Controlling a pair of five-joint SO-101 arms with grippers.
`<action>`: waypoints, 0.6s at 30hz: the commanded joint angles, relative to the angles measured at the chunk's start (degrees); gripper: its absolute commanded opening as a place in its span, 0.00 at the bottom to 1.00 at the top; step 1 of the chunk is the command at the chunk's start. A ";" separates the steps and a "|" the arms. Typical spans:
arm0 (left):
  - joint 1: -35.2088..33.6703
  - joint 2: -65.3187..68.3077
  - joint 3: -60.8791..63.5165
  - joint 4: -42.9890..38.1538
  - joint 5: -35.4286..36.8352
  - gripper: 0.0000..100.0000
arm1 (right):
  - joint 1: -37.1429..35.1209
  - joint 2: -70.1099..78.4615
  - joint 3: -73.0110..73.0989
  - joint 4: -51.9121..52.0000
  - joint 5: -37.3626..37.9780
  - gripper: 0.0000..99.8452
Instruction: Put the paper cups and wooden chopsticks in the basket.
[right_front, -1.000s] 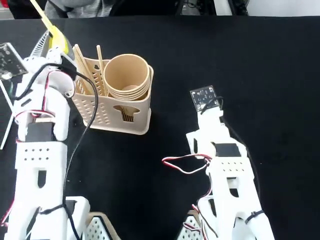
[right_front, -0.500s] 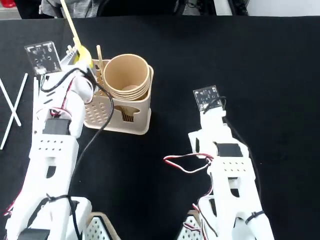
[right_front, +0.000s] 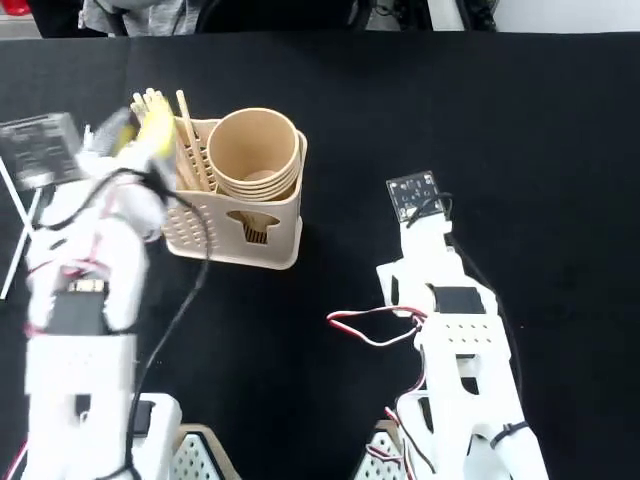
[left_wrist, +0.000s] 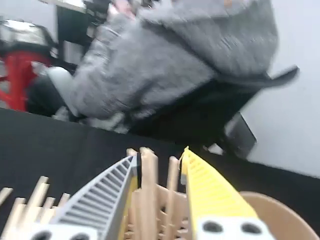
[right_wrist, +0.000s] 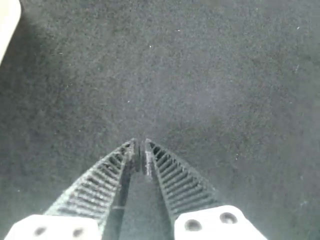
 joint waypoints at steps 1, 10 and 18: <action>-9.89 -1.67 -11.56 10.81 -0.44 0.15 | 1.23 -0.31 -0.48 -1.05 0.53 0.03; -26.33 24.35 -34.77 30.07 -14.51 0.15 | 0.79 -0.31 -0.40 -1.05 0.53 0.03; -34.86 53.89 -47.60 34.90 -27.08 0.15 | 0.79 -0.31 -0.40 -1.05 0.53 0.03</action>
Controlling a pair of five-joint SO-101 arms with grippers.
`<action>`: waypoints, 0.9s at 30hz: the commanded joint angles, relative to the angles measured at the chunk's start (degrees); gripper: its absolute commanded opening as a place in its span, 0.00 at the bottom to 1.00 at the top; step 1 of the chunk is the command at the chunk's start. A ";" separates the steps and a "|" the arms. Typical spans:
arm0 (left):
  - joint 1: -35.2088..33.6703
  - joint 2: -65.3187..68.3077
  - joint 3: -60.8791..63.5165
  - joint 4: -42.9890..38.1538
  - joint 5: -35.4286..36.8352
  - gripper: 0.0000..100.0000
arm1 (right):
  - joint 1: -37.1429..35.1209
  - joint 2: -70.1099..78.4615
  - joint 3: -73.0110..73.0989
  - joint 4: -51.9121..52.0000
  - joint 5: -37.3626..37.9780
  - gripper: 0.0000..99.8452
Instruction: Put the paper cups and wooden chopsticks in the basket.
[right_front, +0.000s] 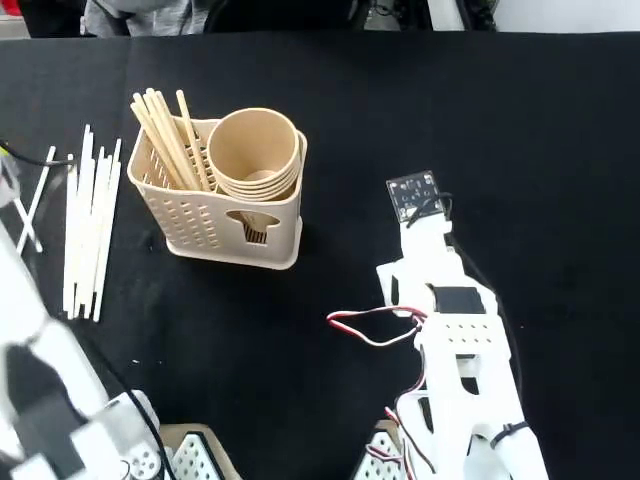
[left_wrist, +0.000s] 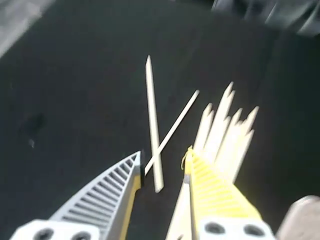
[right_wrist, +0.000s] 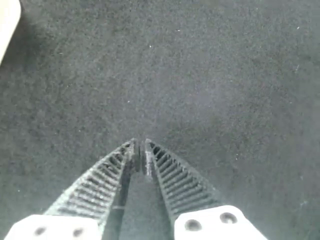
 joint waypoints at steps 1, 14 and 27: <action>-3.65 11.43 -7.60 1.05 -4.48 0.15 | 0.79 -0.31 -0.40 -1.05 0.53 0.03; -3.03 42.20 -18.59 -6.95 -8.18 0.15 | 0.79 -0.31 -0.40 -1.05 0.53 0.03; -2.24 51.52 -24.66 -6.95 -8.00 0.07 | 0.79 -0.31 -0.40 -1.05 0.53 0.03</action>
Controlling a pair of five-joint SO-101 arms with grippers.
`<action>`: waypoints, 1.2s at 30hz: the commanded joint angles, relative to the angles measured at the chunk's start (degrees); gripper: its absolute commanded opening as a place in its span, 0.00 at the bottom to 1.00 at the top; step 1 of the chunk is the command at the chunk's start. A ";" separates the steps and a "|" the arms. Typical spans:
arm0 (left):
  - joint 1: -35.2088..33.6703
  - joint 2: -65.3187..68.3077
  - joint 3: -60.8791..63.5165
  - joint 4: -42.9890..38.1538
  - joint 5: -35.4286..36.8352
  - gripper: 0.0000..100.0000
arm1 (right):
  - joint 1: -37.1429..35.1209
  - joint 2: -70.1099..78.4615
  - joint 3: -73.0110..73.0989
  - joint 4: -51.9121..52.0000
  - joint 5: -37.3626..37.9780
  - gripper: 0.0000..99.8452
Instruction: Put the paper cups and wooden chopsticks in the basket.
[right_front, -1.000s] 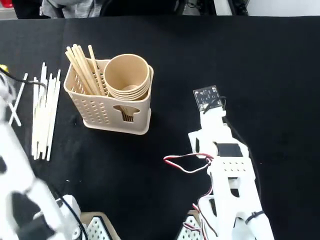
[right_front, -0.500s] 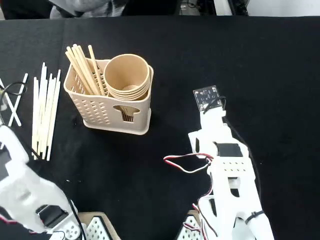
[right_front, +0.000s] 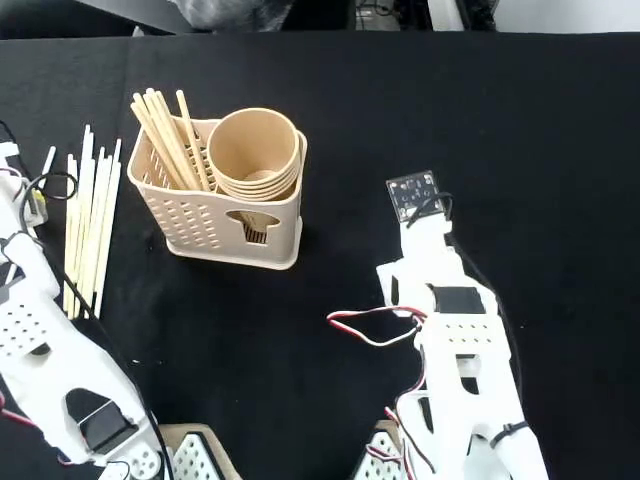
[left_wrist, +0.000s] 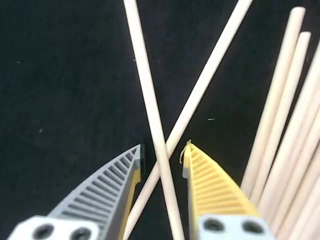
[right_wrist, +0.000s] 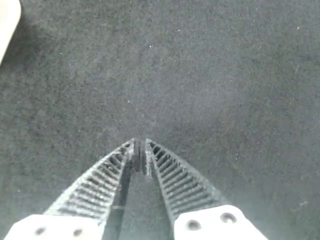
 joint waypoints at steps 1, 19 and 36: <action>-0.48 -0.79 -2.24 -0.18 -0.53 0.03 | 0.79 -0.31 -0.40 -1.05 0.53 0.03; -5.58 -5.98 -1.10 21.71 -18.37 0.03 | 0.79 -0.31 -0.40 -1.05 0.53 0.03; -5.05 -6.51 -9.10 30.77 -17.85 0.19 | 0.79 -0.31 -0.40 -1.05 0.53 0.03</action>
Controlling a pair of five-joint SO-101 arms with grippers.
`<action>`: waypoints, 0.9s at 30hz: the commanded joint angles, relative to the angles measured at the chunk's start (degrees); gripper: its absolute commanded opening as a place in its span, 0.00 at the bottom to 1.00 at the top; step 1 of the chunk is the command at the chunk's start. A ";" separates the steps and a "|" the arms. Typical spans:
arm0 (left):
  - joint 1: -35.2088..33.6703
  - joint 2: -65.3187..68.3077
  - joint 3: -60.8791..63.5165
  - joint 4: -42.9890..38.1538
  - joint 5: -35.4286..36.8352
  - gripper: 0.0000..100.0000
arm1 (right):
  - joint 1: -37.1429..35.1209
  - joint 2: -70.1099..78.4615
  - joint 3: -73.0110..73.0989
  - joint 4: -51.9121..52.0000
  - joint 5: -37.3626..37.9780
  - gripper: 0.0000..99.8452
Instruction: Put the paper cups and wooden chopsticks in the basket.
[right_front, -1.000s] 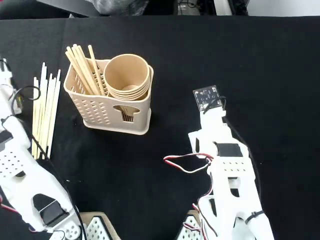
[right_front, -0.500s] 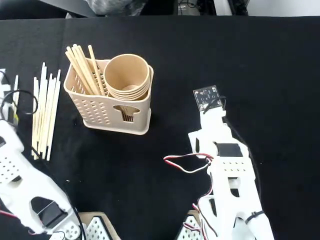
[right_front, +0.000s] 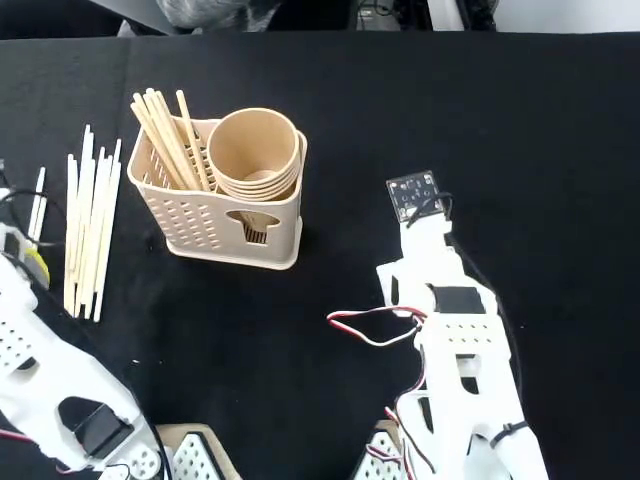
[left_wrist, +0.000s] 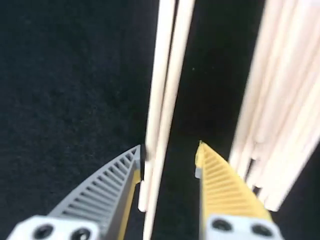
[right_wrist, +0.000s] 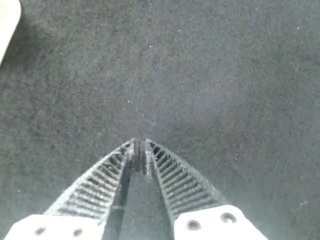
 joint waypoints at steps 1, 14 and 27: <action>2.33 -2.02 -11.30 4.48 1.32 0.19 | 0.79 -0.31 -0.40 -1.05 0.53 0.03; 12.53 6.51 -14.90 -18.02 14.86 0.20 | 1.05 -0.31 -0.40 -1.14 0.53 0.03; 7.78 15.12 -16.13 -23.03 14.42 0.07 | 0.79 -0.31 -0.40 -1.14 0.53 0.03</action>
